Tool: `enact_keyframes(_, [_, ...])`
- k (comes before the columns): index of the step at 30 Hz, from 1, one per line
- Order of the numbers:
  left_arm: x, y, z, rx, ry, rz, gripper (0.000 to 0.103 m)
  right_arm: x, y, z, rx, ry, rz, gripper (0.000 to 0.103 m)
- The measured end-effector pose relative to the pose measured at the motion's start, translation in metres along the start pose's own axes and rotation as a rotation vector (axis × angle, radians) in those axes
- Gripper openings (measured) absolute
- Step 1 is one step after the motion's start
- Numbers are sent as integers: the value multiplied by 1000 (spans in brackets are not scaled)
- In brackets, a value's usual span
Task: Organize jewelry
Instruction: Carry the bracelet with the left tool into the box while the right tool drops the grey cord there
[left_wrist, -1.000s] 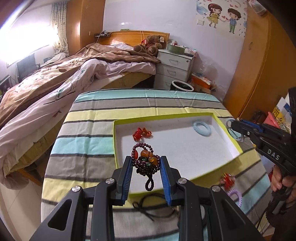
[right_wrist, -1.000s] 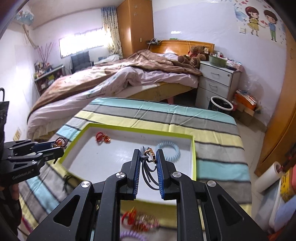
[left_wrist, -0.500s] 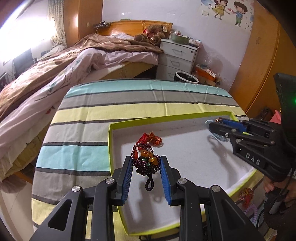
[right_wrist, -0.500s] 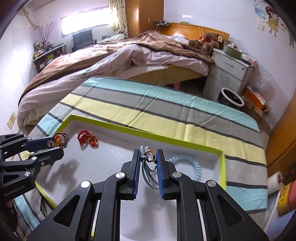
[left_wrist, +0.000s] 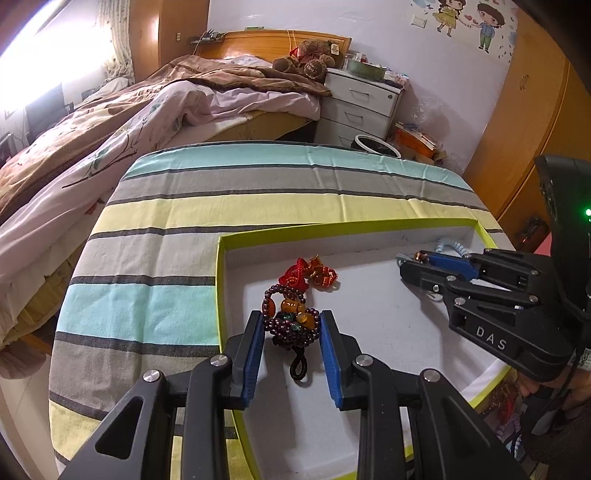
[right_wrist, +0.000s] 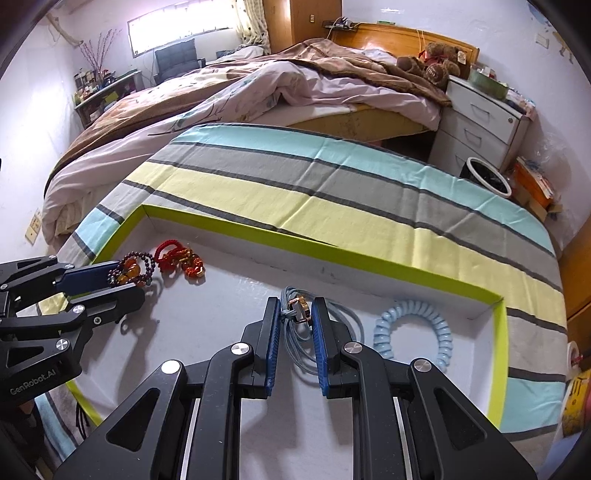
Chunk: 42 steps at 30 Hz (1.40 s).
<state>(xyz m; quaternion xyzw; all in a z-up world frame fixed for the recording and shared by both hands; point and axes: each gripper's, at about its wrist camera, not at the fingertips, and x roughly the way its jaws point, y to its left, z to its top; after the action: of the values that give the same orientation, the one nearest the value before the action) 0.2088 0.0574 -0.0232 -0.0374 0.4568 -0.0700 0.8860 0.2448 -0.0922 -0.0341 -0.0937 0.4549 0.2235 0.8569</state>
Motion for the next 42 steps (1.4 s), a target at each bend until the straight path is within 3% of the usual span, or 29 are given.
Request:
enact_keyframes(13, [3,-3,0,5,5,14,31,3,-1,1,30,12,13,18])
enact_keyframes(18, [1,-4,0,9,5,18,32,1,0,-1,40,4,25,31])
enact_keyframes(24, [-6,-5,-1,8,-5,25,35,-6,0,-1,58,-17,40,32])
enact_keyframes(42, [-67,-7,-20,-25,-95,-2,43,-59,4,-19,105,-119,58,33])
